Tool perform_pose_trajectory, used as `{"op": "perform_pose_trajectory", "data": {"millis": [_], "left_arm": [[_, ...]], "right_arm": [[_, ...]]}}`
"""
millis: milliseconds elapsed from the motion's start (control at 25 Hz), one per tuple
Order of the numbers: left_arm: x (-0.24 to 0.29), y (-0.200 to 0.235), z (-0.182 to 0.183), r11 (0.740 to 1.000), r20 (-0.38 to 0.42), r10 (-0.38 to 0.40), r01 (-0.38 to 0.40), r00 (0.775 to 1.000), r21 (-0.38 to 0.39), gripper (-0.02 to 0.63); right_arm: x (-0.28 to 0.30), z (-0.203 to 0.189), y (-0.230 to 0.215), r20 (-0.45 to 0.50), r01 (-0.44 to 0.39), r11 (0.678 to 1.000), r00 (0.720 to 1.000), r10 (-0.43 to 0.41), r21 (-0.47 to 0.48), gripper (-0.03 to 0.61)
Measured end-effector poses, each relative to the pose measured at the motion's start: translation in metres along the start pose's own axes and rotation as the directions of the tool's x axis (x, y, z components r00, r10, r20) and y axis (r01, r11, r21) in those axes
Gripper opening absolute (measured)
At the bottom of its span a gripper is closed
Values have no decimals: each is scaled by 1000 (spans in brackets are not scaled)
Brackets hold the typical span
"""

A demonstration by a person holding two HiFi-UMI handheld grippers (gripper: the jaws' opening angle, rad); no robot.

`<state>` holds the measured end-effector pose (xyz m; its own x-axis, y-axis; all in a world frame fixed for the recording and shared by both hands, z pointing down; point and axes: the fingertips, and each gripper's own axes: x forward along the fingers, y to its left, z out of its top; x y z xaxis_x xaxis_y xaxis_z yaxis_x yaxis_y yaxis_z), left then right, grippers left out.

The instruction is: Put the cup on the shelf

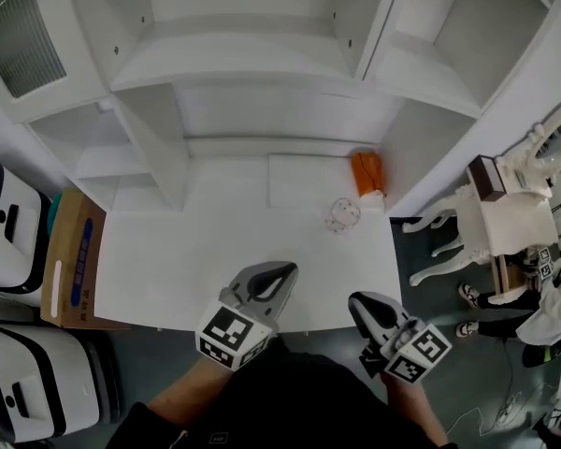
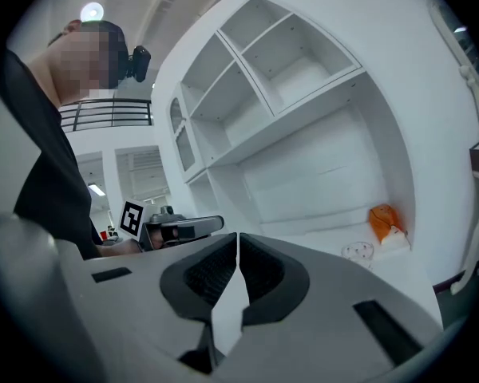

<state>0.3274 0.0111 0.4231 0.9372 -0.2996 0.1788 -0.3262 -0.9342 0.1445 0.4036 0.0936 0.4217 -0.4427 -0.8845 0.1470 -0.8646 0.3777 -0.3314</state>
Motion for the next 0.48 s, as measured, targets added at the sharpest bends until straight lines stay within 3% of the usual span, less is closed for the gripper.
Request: {"op": "perform_pose_trajectory", "data": {"millis": [240,480], "left_arm": [[14,41,-10,999,-22,13,-14,1000,-31,3],[36,54,-3,997,15,28,-27,999,-74,3]], "right_arm": [[45,11,-43,-18,-16,999,1000,17,47,18],[73,-1,-68,-100,-25,998,994,30,50,18]]}}
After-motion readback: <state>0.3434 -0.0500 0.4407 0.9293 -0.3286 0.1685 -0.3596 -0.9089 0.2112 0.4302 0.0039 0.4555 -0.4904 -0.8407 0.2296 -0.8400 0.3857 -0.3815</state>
